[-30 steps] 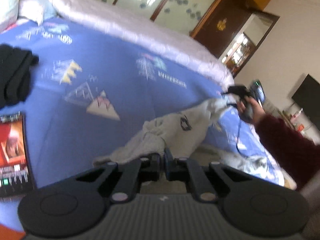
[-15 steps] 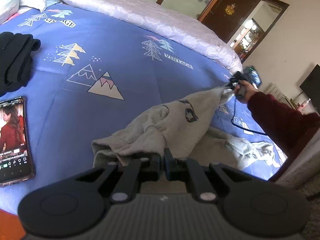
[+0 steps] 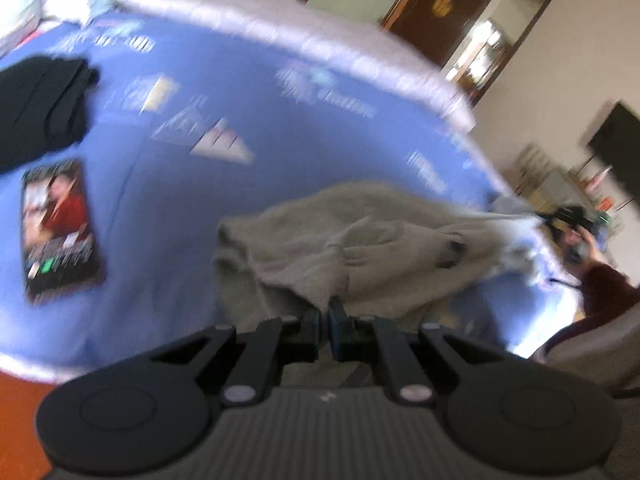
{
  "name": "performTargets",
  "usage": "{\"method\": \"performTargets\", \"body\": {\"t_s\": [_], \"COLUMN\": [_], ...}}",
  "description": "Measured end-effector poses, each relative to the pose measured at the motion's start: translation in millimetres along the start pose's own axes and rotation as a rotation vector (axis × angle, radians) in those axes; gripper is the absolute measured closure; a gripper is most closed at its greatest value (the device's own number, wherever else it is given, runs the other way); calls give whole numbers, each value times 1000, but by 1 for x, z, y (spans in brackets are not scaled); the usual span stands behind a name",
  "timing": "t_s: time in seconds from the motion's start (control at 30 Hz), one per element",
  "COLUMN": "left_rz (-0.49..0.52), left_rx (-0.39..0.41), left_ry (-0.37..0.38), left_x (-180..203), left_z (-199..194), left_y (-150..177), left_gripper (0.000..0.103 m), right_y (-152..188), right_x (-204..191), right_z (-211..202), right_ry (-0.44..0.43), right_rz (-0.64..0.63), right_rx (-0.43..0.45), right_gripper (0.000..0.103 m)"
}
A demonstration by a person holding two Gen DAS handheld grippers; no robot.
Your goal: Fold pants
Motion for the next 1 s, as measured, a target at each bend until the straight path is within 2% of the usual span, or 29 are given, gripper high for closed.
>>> {"method": "performTargets", "body": {"t_s": [0.13,0.17,0.2,0.27,0.33,0.37,0.4,0.43,0.5,0.6,0.73,0.77,0.83,0.9,1.0], "left_rz": [-52,-69,-85,-127,-187,-235,-276,-323,-388,-445,-407,-403,-406,-396,-368], "left_rx": [-90,-117,-139,-162,-143,-123,-102,-76,-45,-63,-138,-155,-190,-194,-160], "left_ry": [-63,-87,-121,-192,-159,-132,-116,-102,-68,-18,-16,-23,-18,-49,-100], "left_x": [-14,-17,-21,-31,-41,-47,-54,-60,-68,-69,-51,-48,-43,-37,-30], "left_z": [16,21,25,27,16,8,1,-6,-14,-3,33,42,58,63,54], "left_y": [10,11,12,14,15,13,12,11,9,4,1,1,4,4,-5], "left_gripper": [96,90,81,73,69,61,48,43,35,25,25,29,53,80,85], "right_y": [43,53,63,71,70,68,67,61,56,49,40,37,30,23,8], "right_x": [85,100,110,118,115,113,107,109,102,101,87,85,77,73,60], "right_z": [-48,-55,-61,-77,-84,-87,-90,-92,-95,-94,-70,-66,-54,-49,-29], "right_ry": [107,125,114,87,95,94,95,86,65,35,48,51,46,43,61], "right_rz": [165,211,253,313,303,286,267,252,234,227,194,184,166,145,82], "right_rx": [12,8,11,43,45,39,34,36,58,72,58,54,48,45,36], "right_gripper": [97,97,102,101,95,92,87,84,62,55,55,55,55,55,55]}}
Point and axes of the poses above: each gripper's, at about its wrist camera, not at the fingertips, and z roughly the way its jaws point, x to its right, y to its underside, the point moved 2 cm from there along z, roughly the way its jaws point, and after that the axes turned 9 degrees about -z, right-handed, at the moved point
